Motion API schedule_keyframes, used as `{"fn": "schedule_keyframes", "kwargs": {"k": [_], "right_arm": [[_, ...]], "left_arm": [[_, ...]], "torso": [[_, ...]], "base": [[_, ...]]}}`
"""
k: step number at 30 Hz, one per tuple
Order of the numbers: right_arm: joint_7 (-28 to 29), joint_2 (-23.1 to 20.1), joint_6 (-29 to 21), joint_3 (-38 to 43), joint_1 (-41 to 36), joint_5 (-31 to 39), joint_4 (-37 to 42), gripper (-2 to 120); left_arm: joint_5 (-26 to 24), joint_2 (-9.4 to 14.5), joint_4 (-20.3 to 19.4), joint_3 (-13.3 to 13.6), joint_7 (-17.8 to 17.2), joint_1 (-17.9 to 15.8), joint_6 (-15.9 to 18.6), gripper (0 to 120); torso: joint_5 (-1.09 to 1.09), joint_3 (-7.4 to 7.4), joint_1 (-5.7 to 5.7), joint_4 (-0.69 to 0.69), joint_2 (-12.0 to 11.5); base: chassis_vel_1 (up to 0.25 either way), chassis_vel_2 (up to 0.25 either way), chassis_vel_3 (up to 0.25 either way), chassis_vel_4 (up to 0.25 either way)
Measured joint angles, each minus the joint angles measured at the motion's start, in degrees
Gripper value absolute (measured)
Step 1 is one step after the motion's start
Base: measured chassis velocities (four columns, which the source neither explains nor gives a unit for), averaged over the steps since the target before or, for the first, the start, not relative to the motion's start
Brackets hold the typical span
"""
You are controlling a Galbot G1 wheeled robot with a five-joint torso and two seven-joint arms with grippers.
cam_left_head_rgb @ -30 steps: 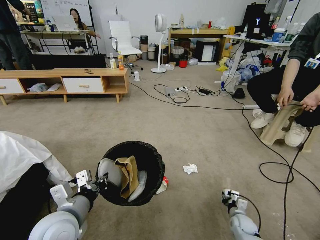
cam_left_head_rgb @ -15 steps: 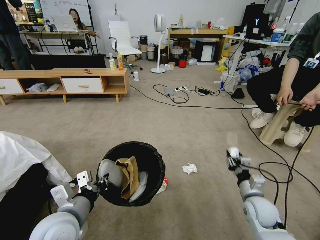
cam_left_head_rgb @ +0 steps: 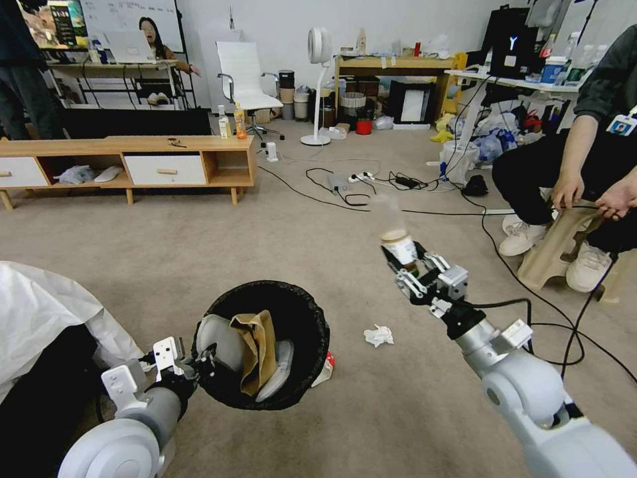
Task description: Pick up the trash bin and place the garbage on the floor into it.
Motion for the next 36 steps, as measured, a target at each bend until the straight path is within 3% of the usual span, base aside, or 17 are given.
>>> {"fn": "schedule_keyframes", "kwargs": {"k": [3, 11, 18, 27, 36], "right_arm": [[-2.0, -3.5, -0.3, -5.3, 6.9, 5.7, 1.0, 41], [-4.3, -2.4, -1.2, -15.4, 19.0, 11.4, -1.8, 41], [-4.6, -0.6, -2.0, -21.4, 21.4, 12.1, -4.8, 41], [-4.2, 2.8, -3.3, -28.4, 24.6, 12.8, -9.4, 41], [-3.3, 3.7, -3.8, -30.4, 23.7, 11.4, -11.9, 41]], "left_arm": [[-0.1, 0.9, 0.9, 0.2, -0.1, -1.4, 0.0, 5], [-0.8, 3.4, 4.7, 2.3, -0.1, -5.6, 0.0, 5], [-1.4, 4.2, 6.8, 3.1, 0.8, -8.0, -0.4, 5], [-2.8, 5.2, 10.7, 4.6, 1.7, -13.6, -0.9, 5], [-3.2, 5.4, 11.1, 4.2, 2.1, -14.4, -1.0, 5]], "torso": [[0.0, 0.0, 0.0, -0.01, 0.0], [-0.01, 0.0, 0.0, 0.01, 0.0], [-0.01, 0.0, 0.0, 0.0, 0.0], [-0.01, 0.01, 0.0, 0.0, 0.0], [0.0, 0.01, 0.0, 0.0, 0.0]], "base": [[0.0, 0.0, 0.0, 0.0], [0.0, 0.0, 0.0, 0.0], [0.0, 0.0, 0.0, 0.0], [0.0, 0.0, 0.0, 0.0], [0.0, 0.0, 0.0, 0.0]]}}
